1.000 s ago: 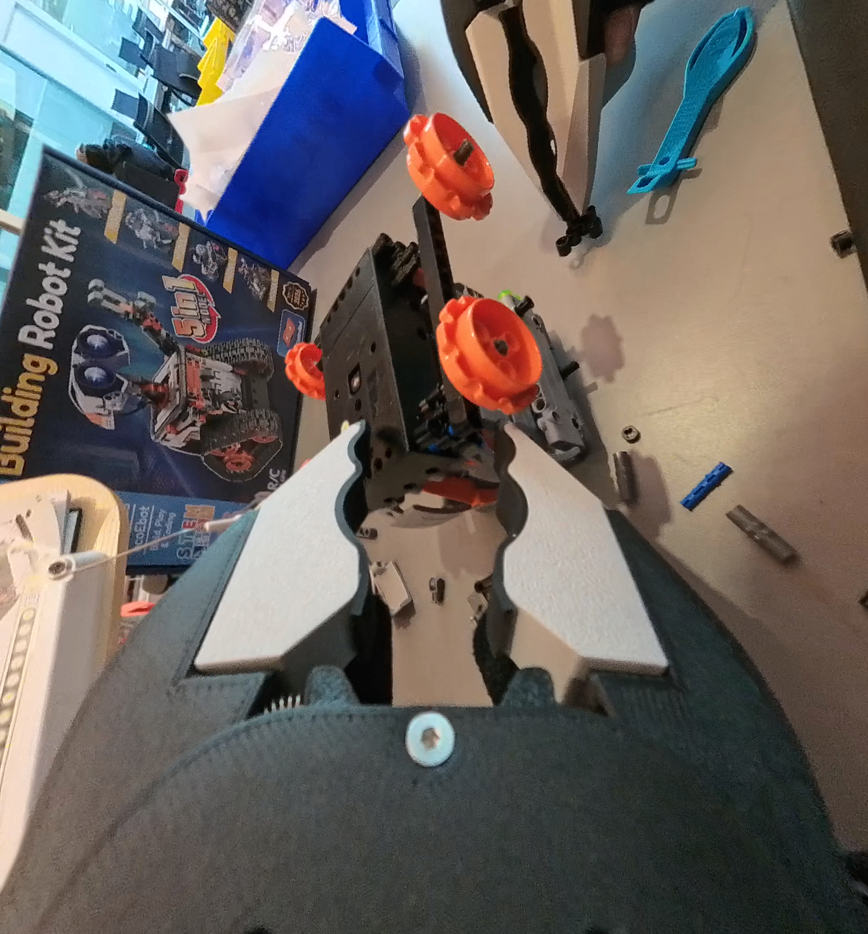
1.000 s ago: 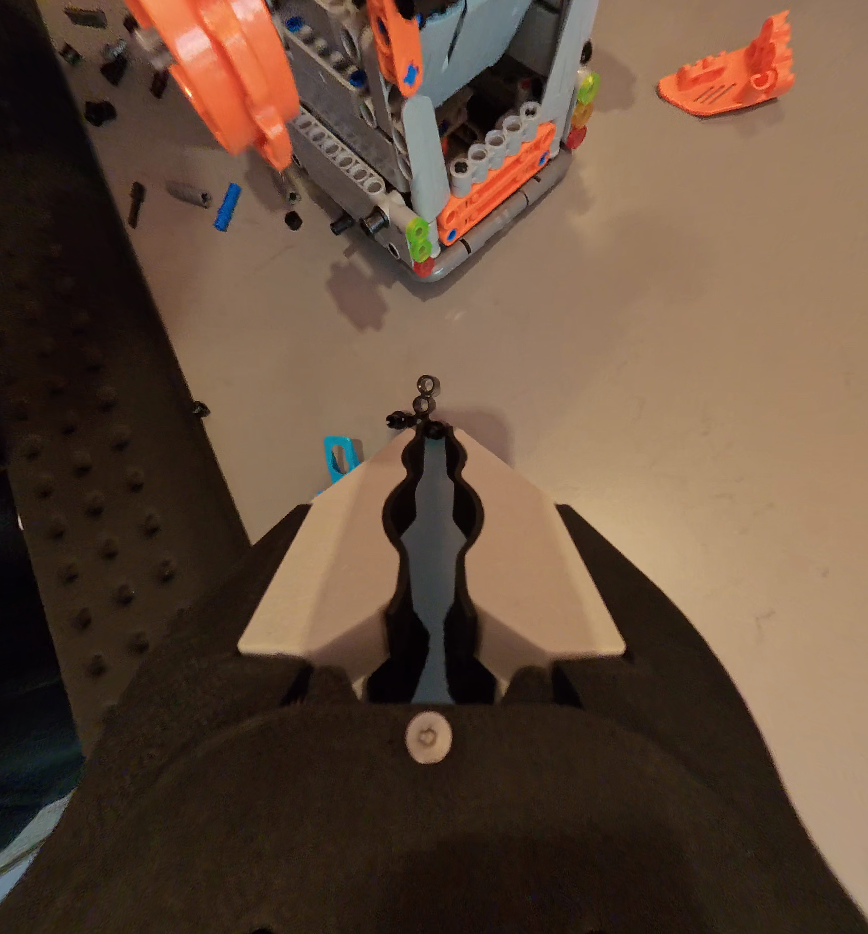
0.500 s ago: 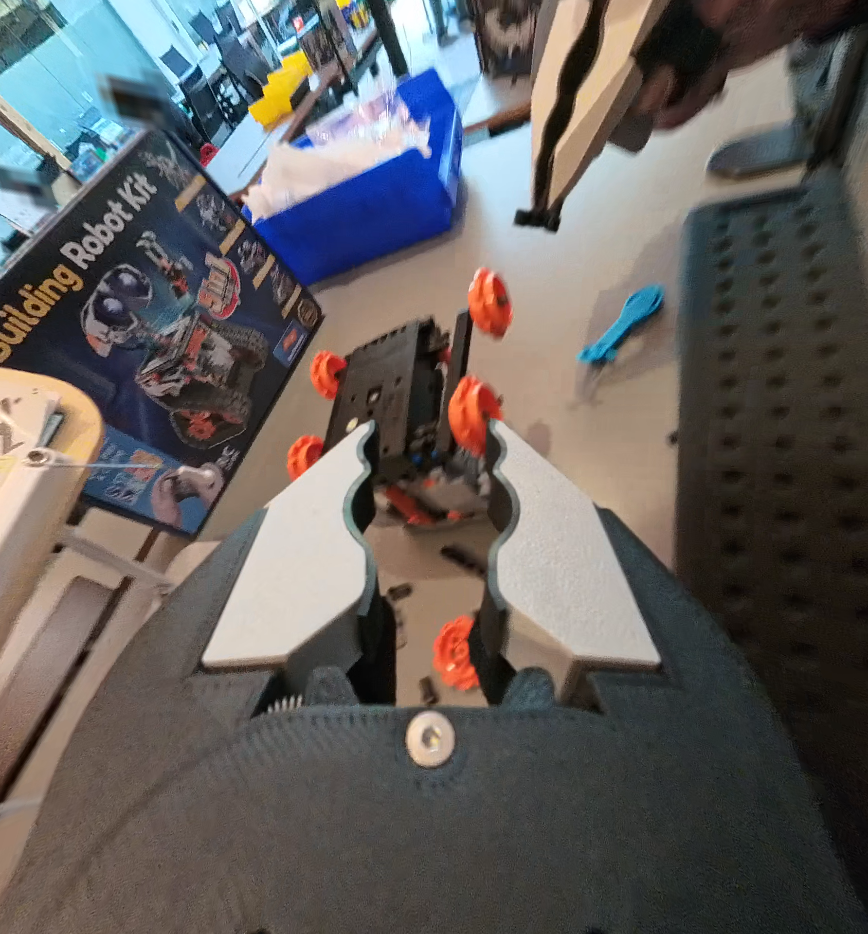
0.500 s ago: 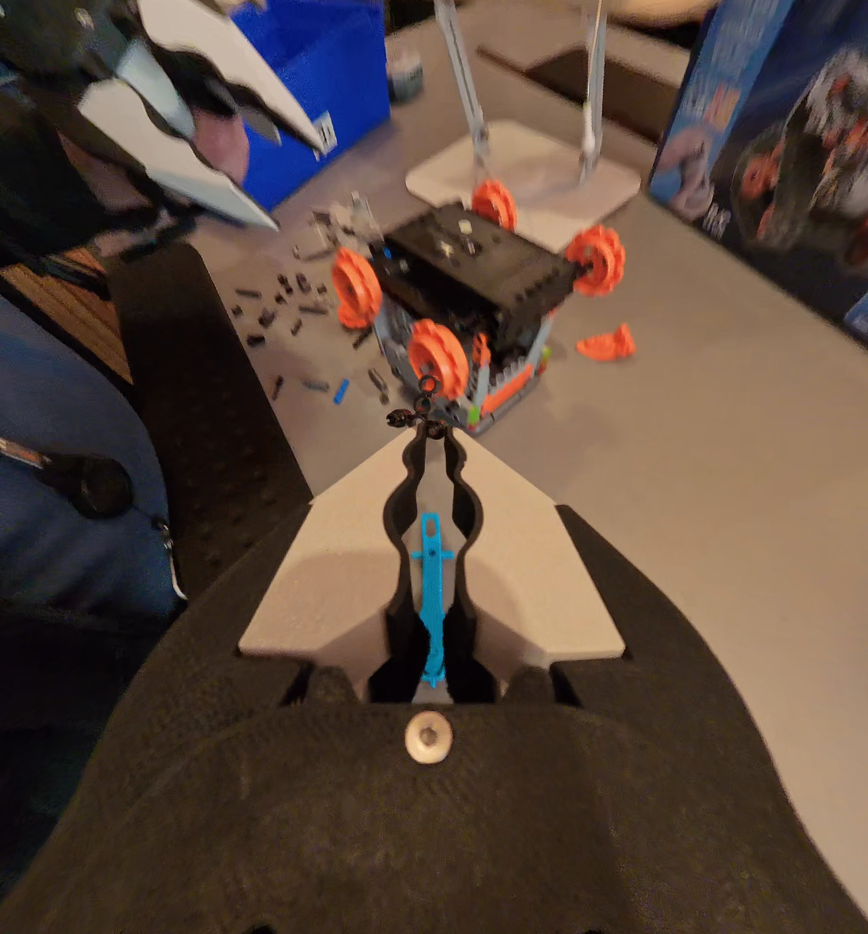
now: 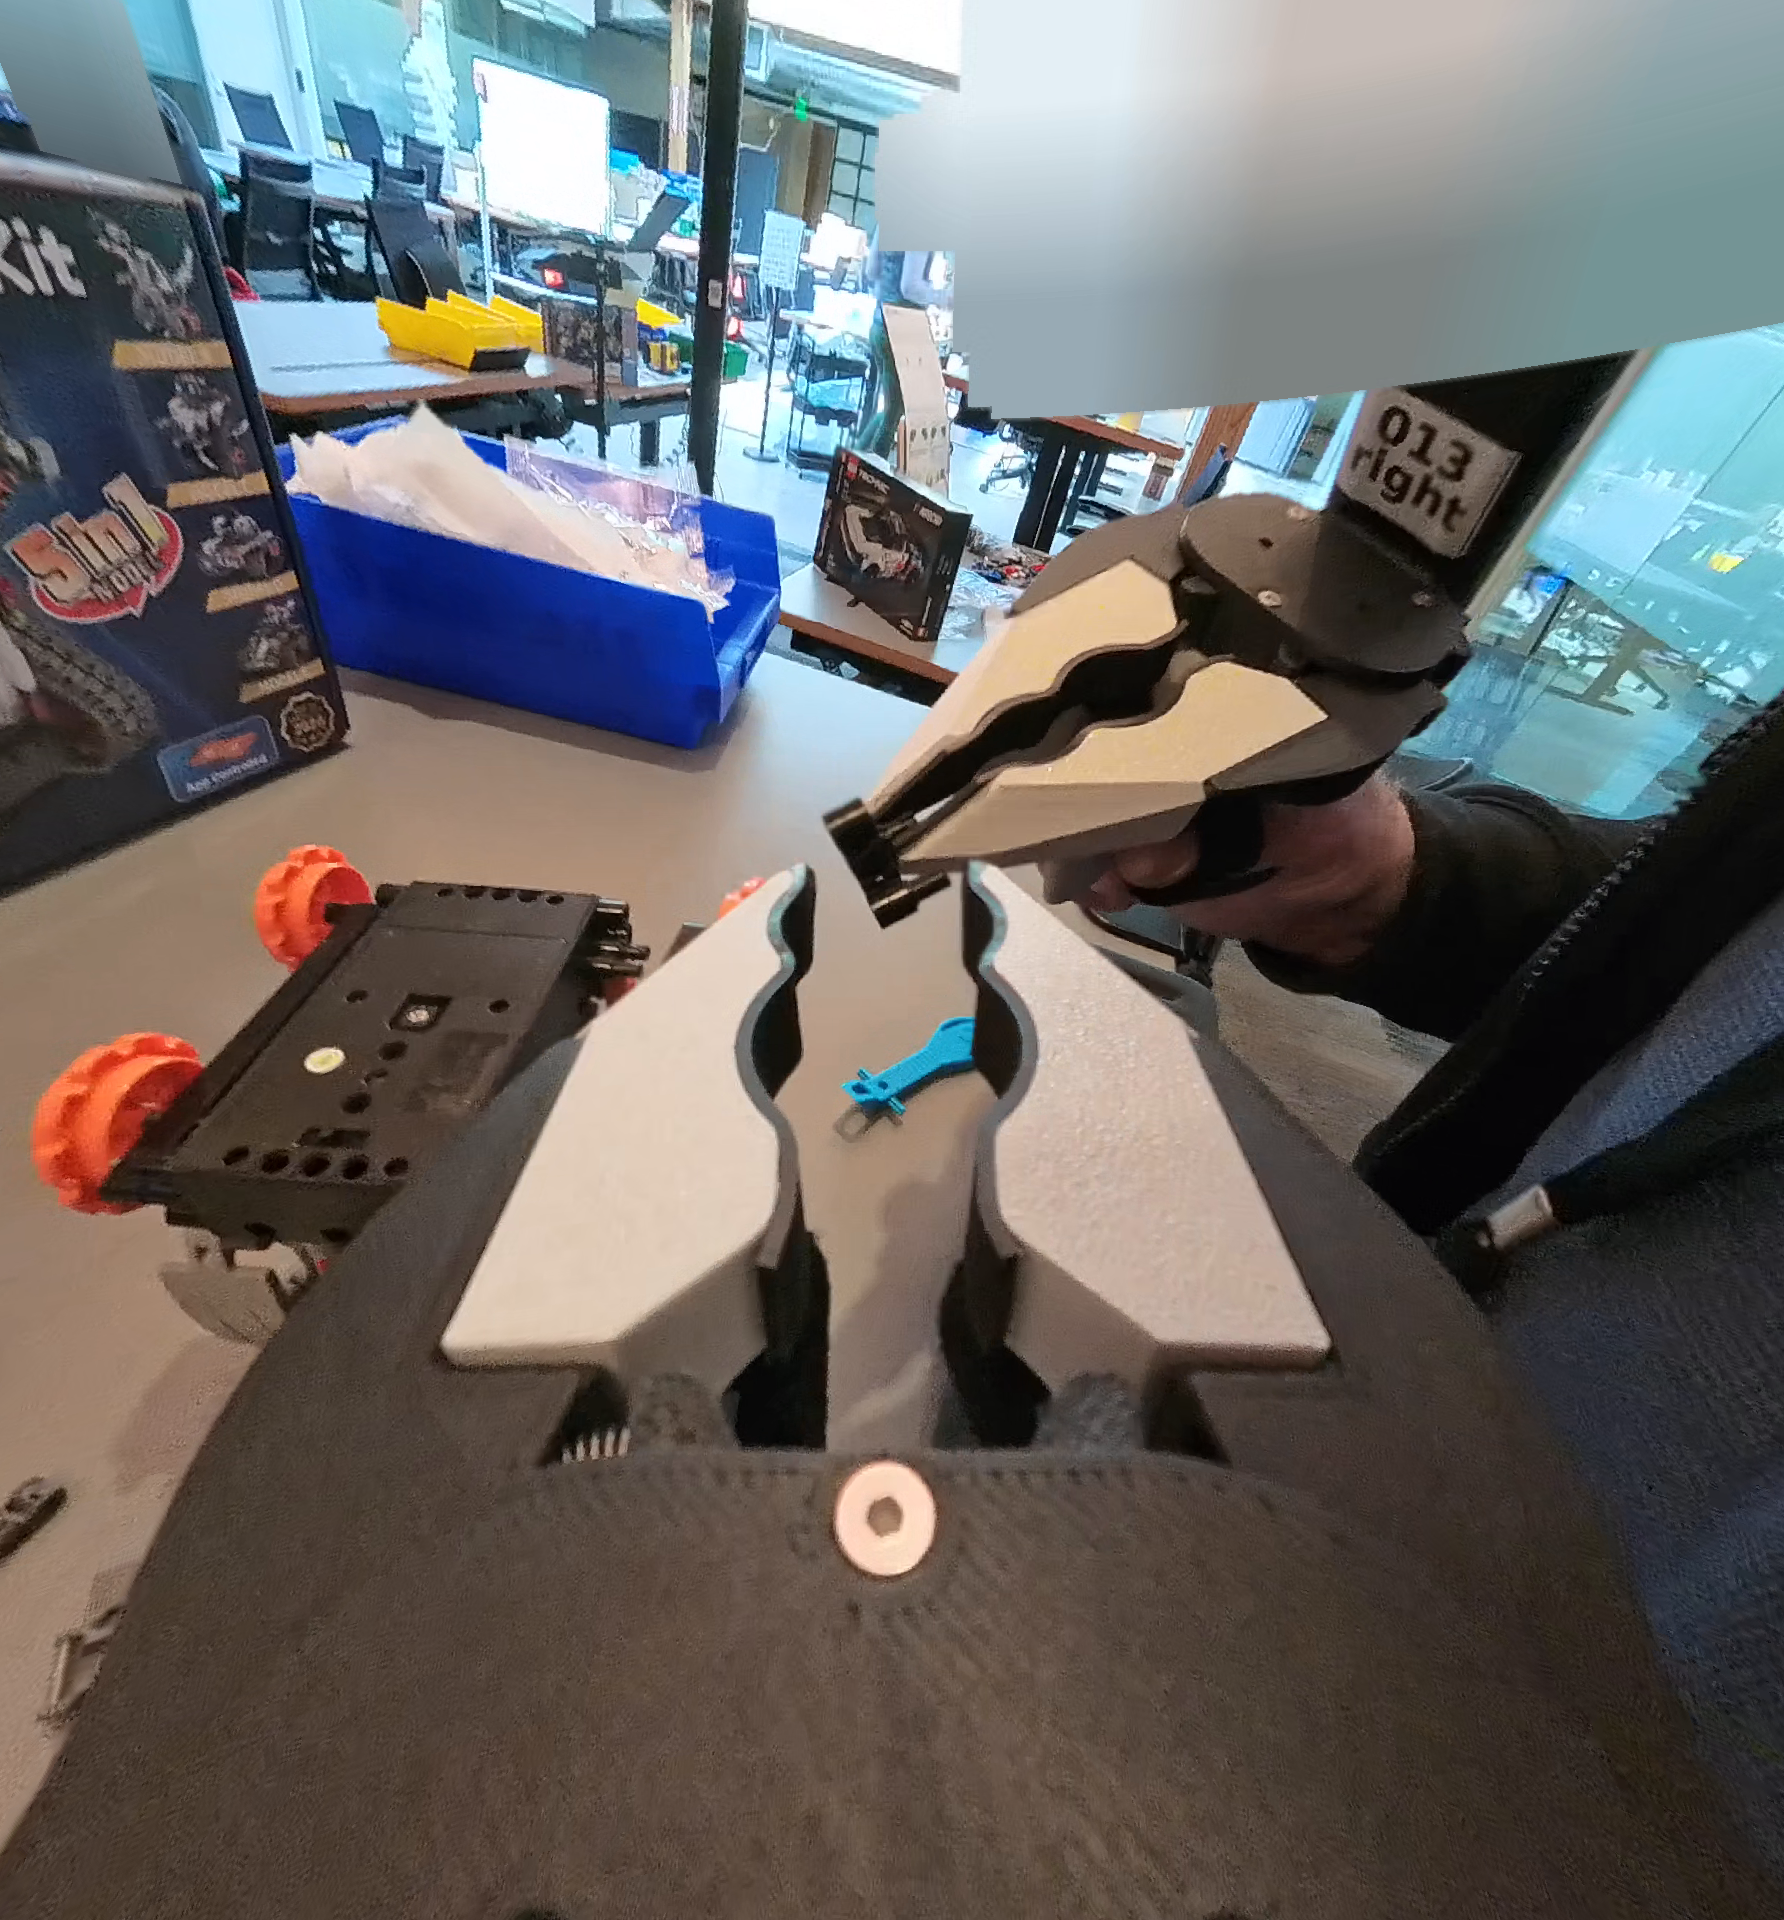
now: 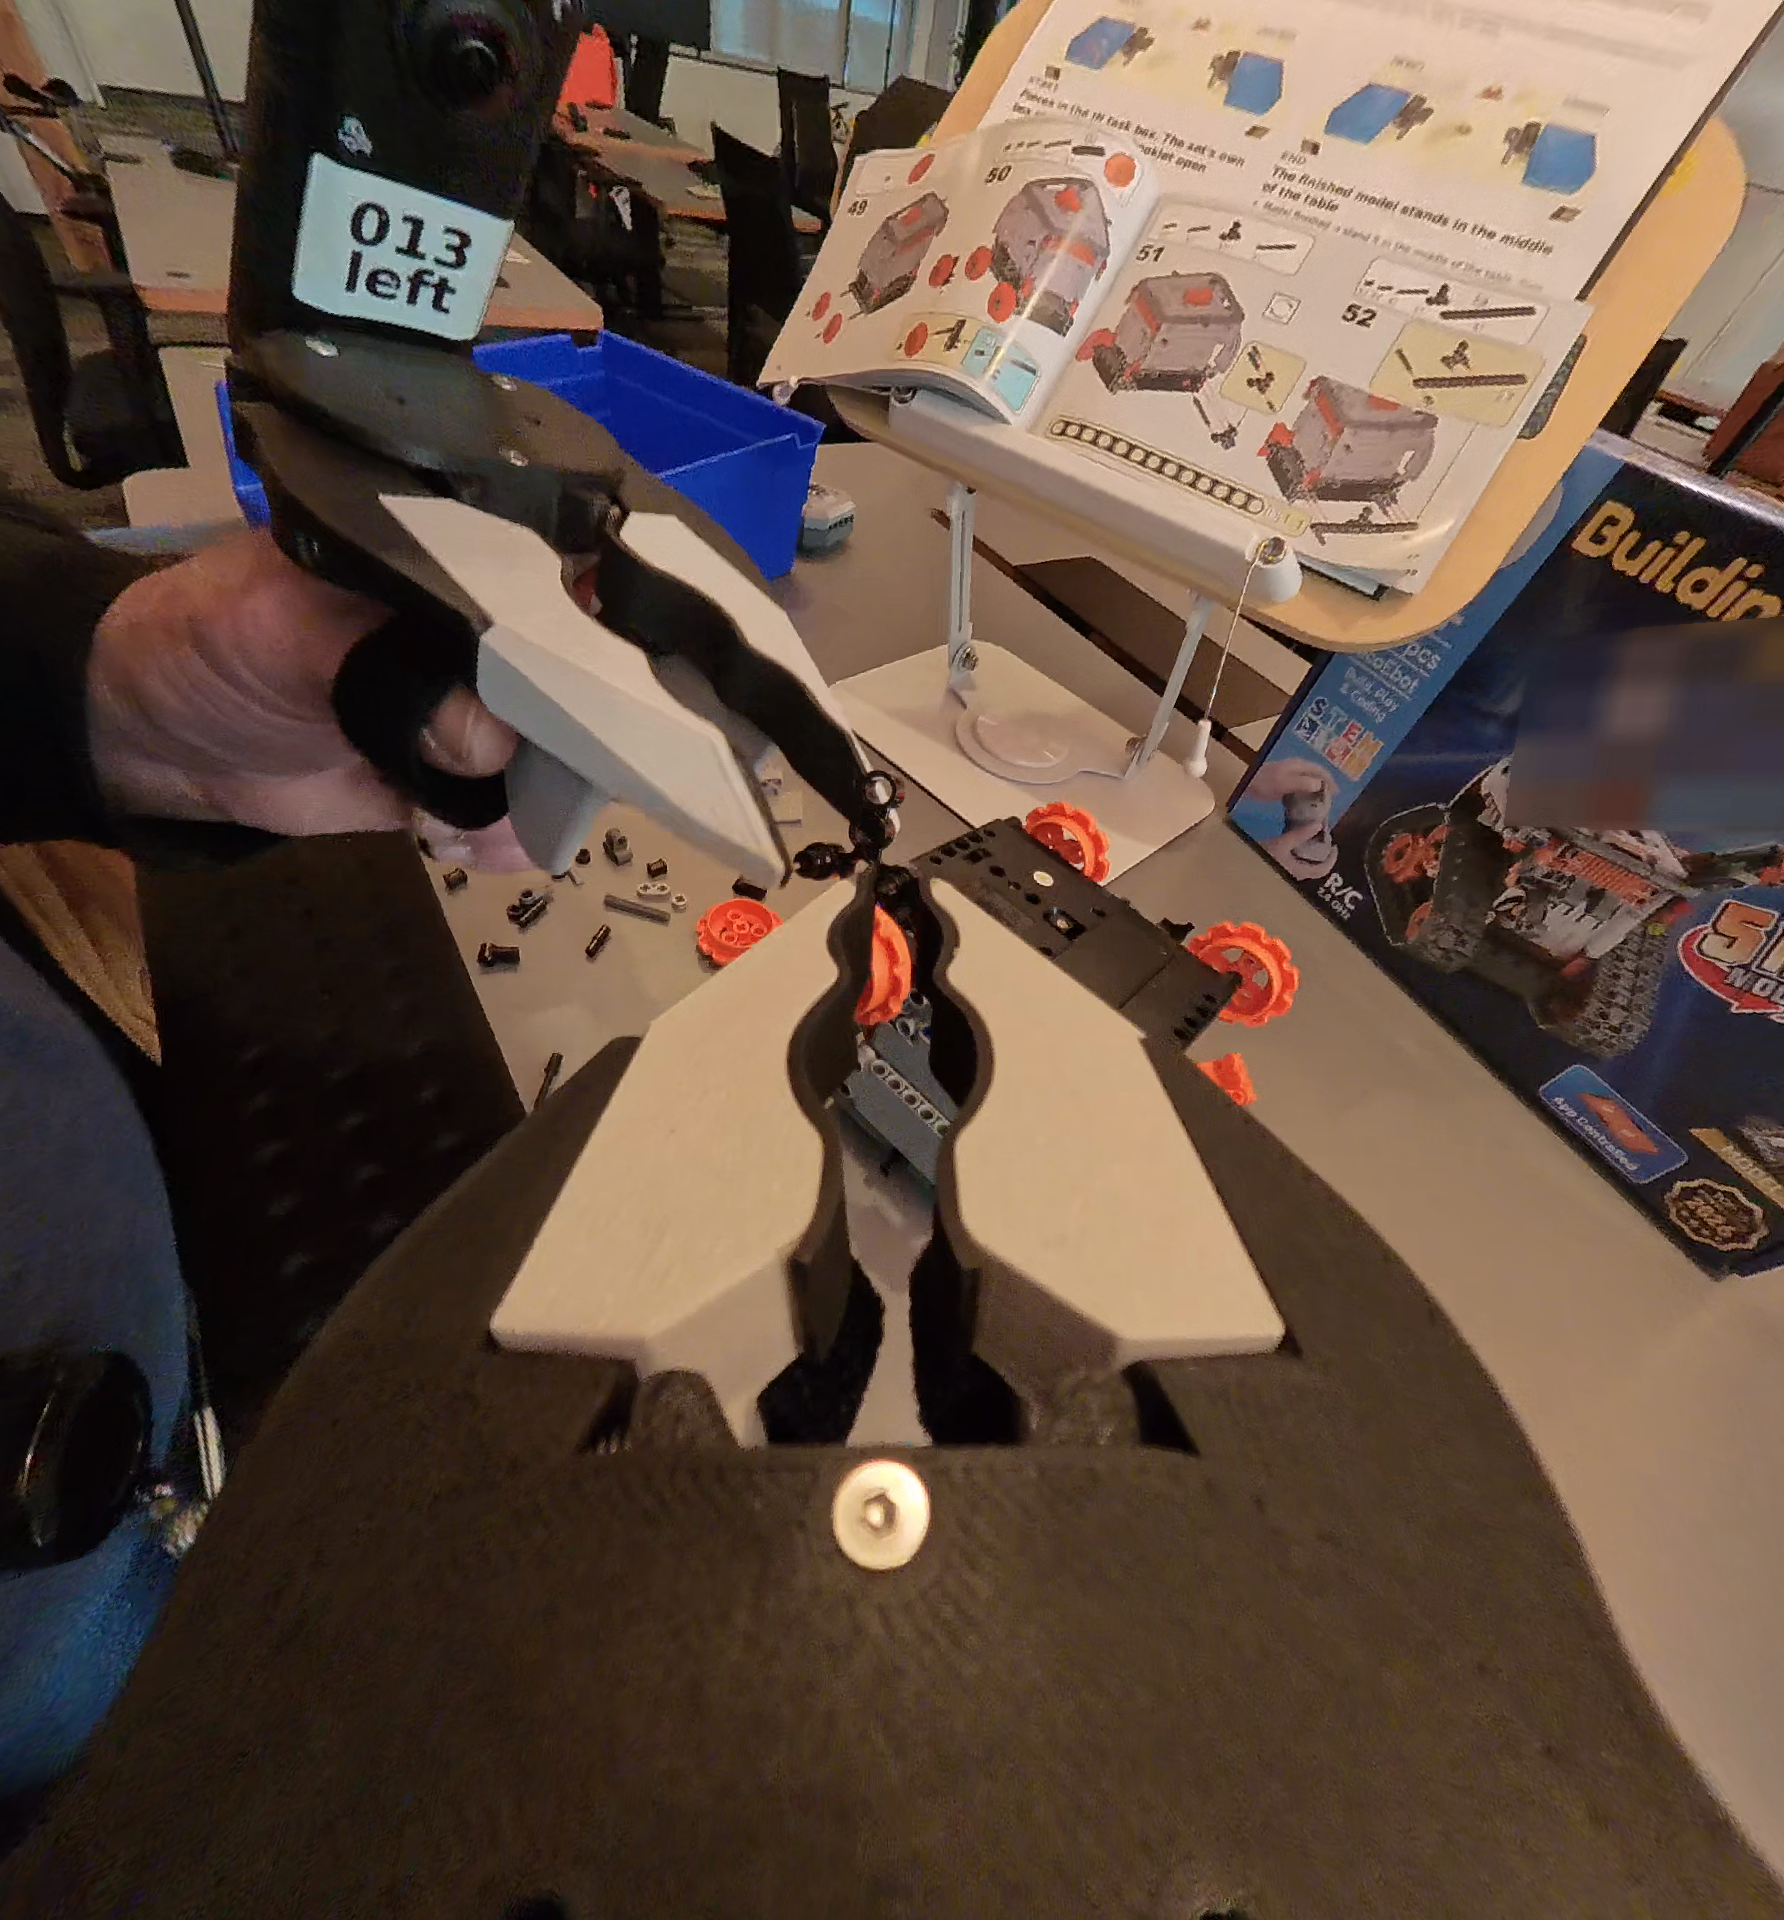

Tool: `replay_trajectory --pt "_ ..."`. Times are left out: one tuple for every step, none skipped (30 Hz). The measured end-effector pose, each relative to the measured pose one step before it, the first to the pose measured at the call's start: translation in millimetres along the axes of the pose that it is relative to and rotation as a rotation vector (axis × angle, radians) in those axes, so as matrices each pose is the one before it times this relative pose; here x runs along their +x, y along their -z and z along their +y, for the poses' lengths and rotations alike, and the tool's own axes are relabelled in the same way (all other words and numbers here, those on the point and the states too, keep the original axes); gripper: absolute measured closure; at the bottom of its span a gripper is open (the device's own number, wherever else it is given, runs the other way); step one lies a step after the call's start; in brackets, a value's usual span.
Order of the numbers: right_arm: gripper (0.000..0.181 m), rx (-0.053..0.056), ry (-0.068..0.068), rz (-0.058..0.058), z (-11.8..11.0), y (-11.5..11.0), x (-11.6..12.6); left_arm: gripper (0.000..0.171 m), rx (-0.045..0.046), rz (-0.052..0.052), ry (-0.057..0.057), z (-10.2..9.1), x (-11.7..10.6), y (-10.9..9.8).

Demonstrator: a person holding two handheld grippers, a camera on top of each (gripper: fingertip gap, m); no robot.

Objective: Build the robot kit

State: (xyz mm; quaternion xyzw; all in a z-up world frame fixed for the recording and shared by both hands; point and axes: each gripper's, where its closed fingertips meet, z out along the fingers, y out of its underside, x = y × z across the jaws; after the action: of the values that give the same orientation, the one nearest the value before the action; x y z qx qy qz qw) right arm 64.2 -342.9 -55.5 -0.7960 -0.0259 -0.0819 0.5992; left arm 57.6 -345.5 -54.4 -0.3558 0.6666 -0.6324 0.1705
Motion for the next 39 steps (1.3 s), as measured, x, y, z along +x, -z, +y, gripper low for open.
replay_trajectory --pt "0.177 0.0049 0.0094 0.0144 -1.62 -0.91 -0.50 0.143 0.00150 0.0049 0.0102 1.51 1.17 0.07" --pt "0.177 0.0053 0.0169 0.0201 -2.02 -0.51 -0.21 0.143 0.01402 0.0076 0.0215 -0.44 1.02 0.89" --pt "0.177 -0.0040 0.0154 0.0022 -0.73 -1.41 -2.61 0.144 0.01634 0.0104 0.0284 -1.18 0.87 1.04" --pt "0.177 -0.0065 0.0111 -0.0029 0.22 -1.75 -3.29 0.151 0.00839 0.0045 0.0168 0.15 -0.29 1.00" --pt "0.177 0.0008 0.0057 0.0071 -0.03 -1.23 -1.36 0.152 0.00286 0.0022 0.0082 0.97 -0.46 0.89" --pt "0.177 0.0052 -0.0021 0.0040 -0.27 -0.51 -0.63 0.153 0.00674 0.0043 0.0079 0.23 0.47 0.92" --pt "0.177 0.0042 -0.0093 -0.0030 -0.31 -0.42 -0.63 0.153 0.00659 0.0033 0.0117 0.20 0.29 0.52" --pt "0.176 -0.0034 -0.0115 -0.0065 0.96 -0.95 -0.45 0.154 -0.00020 0.0015 0.0113 1.14 -0.78 0.45" --pt "0.176 -0.0050 -0.0126 -0.0092 1.36 -1.11 -0.65 0.154 -0.00017 0.0046 0.0119 1.16 -1.13 0.83" --pt "0.175 0.0038 -0.0182 -0.0112 0.08 -0.73 -0.56 0.154 0.00945 0.0103 0.0149 -0.11 -0.59 1.03" --pt "0.175 0.0107 -0.0261 -0.0173 -1.03 0.03 -0.67 0.154 0.00953 0.0052 0.0157 -0.45 -1.14 1.08" --pt "0.175 0.0058 -0.0260 -0.0207 -0.19 0.95 -0.32 0.155 -0.00739 -0.0060 0.0025 1.29 -2.72 0.87" --pt "0.172 0.0018 -0.0177 -0.0071 0.25 2.02 2.00 0.155 -0.02328 0.0002 -0.0116 2.53 -2.10 0.78" --pt "0.171 0.0003 -0.0118 -0.0108 -0.21 2.33 1.65 0.155 -0.02311 0.0070 -0.0185 1.54 0.01 0.75" --pt "0.170 -0.0016 -0.0127 -0.0204 -0.98 1.96 0.25 0.155 -0.03463 0.0053 -0.0333 2.45 1.55 -0.41" --pt "0.167 -0.0050 -0.0152 -0.0282 -0.91 0.95 -0.81 0.155 -0.03682 -0.0185 -0.0573 2.19 -0.58 -0.54" --pt "0.165 -0.0136 -0.0128 -0.0272 0.12 0.16 -1.14 0.155 -0.02791 -0.0186 -0.0523 0.47 -1.15 0.01" --pt "0.164 -0.0190 -0.0010 -0.0145 1.01 -0.50 -0.11 0.155 -0.01112 0.0035 -0.0249 -1.86 0.32 0.39" --pt "0.164 -0.0112 0.0083 -0.0098 -0.01 -0.60 -0.60 0.155 -0.00437 0.0071 -0.0166 -2.35 0.06 0.40" --pt "0.164 0.0007 0.0073 -0.0170 -1.76 -0.67 -2.09 0.155 -0.01224 0.0002 -0.0245 -0.59 -1.01 -0.09" --pt "0.164 0.0002 0.0000 -0.0175 -2.02 -1.01 -2.01 0.155 -0.03204 0.0147 -0.0213 2.15 0.56 -0.83" --pt "0.165 -0.0048 0.0012 -0.0162 -1.64 -1.05 -1.37 0.155 -0.04047 0.0350 -0.0226 2.33 4.13 -1.23" --pt "0.166 -0.0142 0.0093 -0.0191 -0.65 -1.29 -2.07 0.155 -0.04265 0.0035 -0.0385 2.12 0.82 -1.11" --pt "0.167 -0.0259 0.0148 -0.0153 0.83 -1.62 -1.53 0.155 -0.04282 -0.0099 -0.0473 1.84 -0.73 -0.72" --pt "0.167 -0.0361 0.0166 -0.0091 2.88 -1.93 -0.44 0.155 -0.04647 0.0056 -0.0418 2.62 1.20 -0.95" --pt "0.168 -0.0413 0.0136 -0.0146 4.35 -2.18 -0.82 0.155 -0.04086 0.0069 -0.0345 1.97 1.58 -0.99" --pt "0.170 -0.0280 0.0143 -0.0037 2.79 -1.34 0.73 0.155 -0.03178 -0.0014 -0.0288 1.25 0.29 -0.64" --pt "0.169 -0.0160 0.0194 0.0086 1.18 -0.40 1.92 0.155 -0.03269 0.0068 -0.0300 2.32 1.48 -0.94" --pt "0.169 -0.0278 0.0200 -0.0076 2.85 -0.84 -0.92 0.155 -0.03850 0.0198 -0.0254 3.17 3.68 -1.43" --pt "0.168 -0.0295 0.0195 -0.0089 2.58 -0.92 -1.50 0.155 -0.03267 0.0037 -0.0262 2.17 1.66 -1.32" --pt "0.166 -0.0209 0.0188 -0.0070 1.27 -0.83 -1.74 0.155 -0.03123 0.0085 -0.0224 2.23 2.28 -1.30" --pt "0.169 -0.0281 0.0144 -0.0249 2.51 -1.48 -4.39 0.155 -0.02806 0.0125 -0.0217 1.72 2.68 -1.06" --pt "0.169 -0.0339 0.0184 -0.0249 3.63 -1.85 -4.79 0.155 -0.02402 0.0044 -0.0171 0.97 1.33 -1.00" --pt "0.169 -0.0249 0.0234 -0.0045 2.34 -1.83 -2.29 0.155 -0.03039 0.0124 -0.0144 2.01 2.35 -1.80" --pt "0.172 -0.0248 0.0185 -0.0111 2.50 -1.95 -3.27 0.155 -0.02906 0.0206 -0.0219 1.93 4.07 -1.92" --pt "0.174 -0.0288 0.0199 -0.0095 3.23 -1.67 -3.20 0.155 -0.02744 0.0266 -0.0129 1.82 4.66 -2.16" --pt "0.175 -0.0241 0.0153 0.0037 3.06 -1.06 -1.10 0.155 -0.02633 0.0040 -0.0106 1.96 0.85 -2.38" --pt "0.176 -0.0158 -0.0119 -0.0024 2.64 -1.01 -0.87 0.155 -0.01880 0.0005 -0.0135 1.33 -0.17 -2.04" --pt "0.176 -0.0039 -0.0198 -0.0097 2.27 -0.76 -1.59 0.155 -0.01060 0.0210 -0.0007 0.90 2.07 -2.05"
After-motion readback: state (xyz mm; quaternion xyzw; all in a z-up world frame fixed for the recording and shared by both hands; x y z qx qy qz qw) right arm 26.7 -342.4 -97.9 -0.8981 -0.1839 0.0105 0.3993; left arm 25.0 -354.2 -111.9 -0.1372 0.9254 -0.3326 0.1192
